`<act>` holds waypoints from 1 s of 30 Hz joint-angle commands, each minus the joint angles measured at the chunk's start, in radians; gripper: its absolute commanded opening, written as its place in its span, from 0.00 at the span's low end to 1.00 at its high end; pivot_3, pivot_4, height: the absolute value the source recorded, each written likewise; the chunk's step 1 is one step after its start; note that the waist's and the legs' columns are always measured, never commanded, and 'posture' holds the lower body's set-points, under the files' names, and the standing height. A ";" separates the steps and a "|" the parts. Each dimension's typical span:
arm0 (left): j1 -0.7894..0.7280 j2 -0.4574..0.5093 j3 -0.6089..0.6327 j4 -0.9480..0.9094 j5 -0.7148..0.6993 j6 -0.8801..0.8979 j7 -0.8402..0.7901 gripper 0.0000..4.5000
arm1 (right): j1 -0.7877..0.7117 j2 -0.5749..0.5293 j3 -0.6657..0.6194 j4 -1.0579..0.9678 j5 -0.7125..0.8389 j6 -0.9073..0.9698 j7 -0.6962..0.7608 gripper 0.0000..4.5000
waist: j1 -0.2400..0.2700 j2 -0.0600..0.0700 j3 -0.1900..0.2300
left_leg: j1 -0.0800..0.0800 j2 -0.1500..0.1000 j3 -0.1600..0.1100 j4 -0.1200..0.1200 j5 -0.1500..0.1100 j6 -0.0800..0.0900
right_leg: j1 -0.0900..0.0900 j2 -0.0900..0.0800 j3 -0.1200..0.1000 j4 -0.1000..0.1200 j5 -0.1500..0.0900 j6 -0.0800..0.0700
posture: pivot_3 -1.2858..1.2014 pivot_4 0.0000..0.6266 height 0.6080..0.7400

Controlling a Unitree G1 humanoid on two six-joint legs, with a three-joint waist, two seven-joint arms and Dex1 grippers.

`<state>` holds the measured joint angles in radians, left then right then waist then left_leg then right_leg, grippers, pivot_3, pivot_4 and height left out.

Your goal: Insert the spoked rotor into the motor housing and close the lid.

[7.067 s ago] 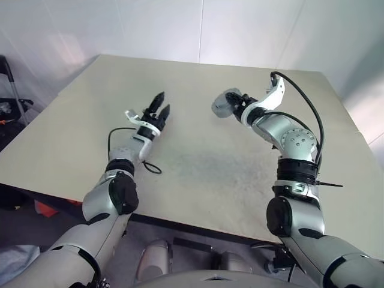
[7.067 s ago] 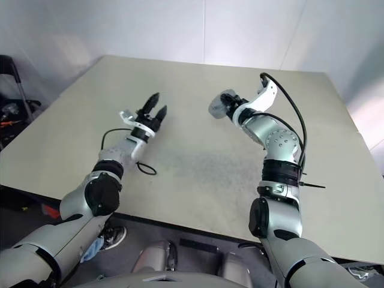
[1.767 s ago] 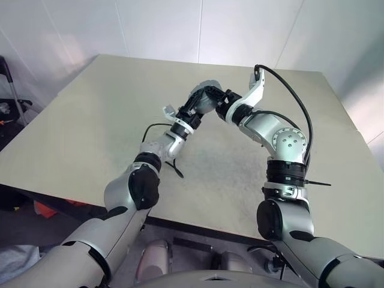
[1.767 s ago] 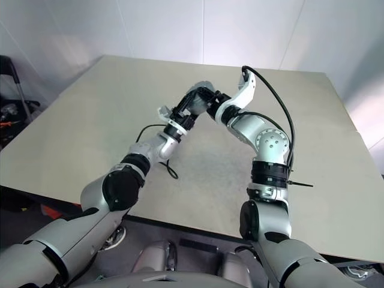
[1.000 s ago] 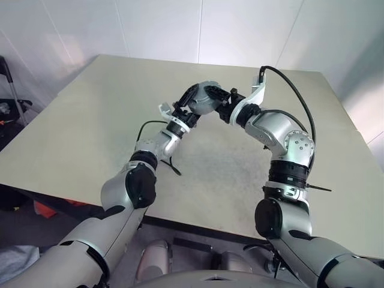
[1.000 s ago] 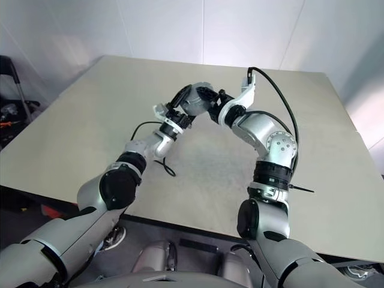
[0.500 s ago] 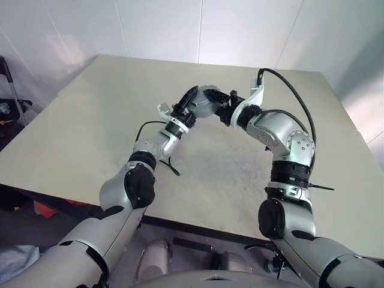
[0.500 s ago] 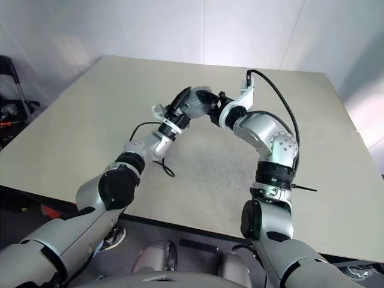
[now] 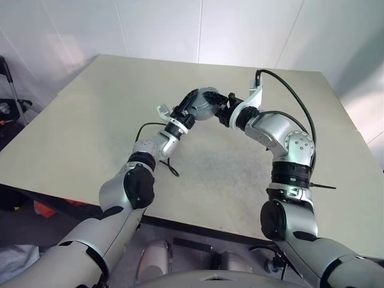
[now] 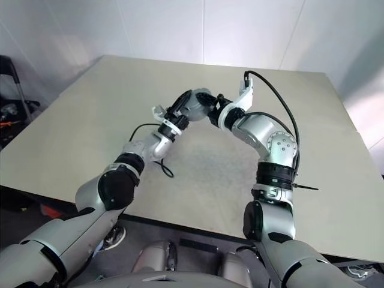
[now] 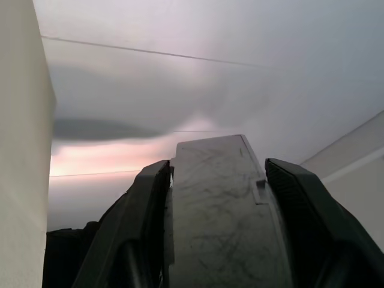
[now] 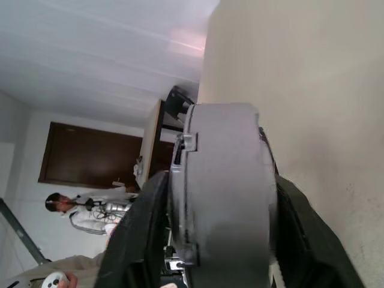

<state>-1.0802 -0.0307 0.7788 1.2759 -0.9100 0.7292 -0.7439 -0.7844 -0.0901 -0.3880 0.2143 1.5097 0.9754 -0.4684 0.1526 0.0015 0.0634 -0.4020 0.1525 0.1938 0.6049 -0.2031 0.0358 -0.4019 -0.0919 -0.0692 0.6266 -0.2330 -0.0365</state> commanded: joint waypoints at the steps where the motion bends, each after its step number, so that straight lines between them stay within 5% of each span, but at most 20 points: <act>1: -0.014 -0.009 -0.005 -0.024 0.002 0.002 -0.007 0.50 | -0.035 -0.001 0.008 -0.058 -0.038 -0.050 0.034 0.89 | 0.000 0.000 0.000 | 0.000 0.000 0.000 0.000 0.000 0.000 | 0.000 0.000 0.000 0.000 0.000 0.000 | 0.52 0.00 1.00; 14: 0.010 0.035 0.013 -0.039 0.002 -0.045 -0.007 0.50 | -0.029 -0.020 0.047 -0.046 -0.258 -0.110 0.088 0.89 | -0.002 0.000 0.000 | 0.000 0.000 0.000 0.000 0.000 0.000 | 0.000 0.000 0.000 0.000 0.000 0.000 | 0.52 0.00 1.00; 30: 0.146 0.316 0.129 -0.096 -0.022 -0.342 0.150 0.50 | -0.005 -0.021 0.026 -0.028 -0.355 -0.058 0.144 0.89 | -0.001 0.000 0.000 | 0.000 0.000 -0.001 0.000 0.000 -0.001 | 0.000 0.001 -0.001 -0.001 0.000 0.001 | 0.52 0.00 1.00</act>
<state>-0.9092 0.2605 0.8900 1.2230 -0.9075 0.4212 -0.6090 -0.7766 -0.1089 -0.3534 0.2044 1.1560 0.9140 -0.3411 0.1512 0.0015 0.0633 -0.4023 0.1526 0.1924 0.6048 -0.2031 0.0352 -0.4016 -0.0913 -0.0700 0.6258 -0.2324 -0.0353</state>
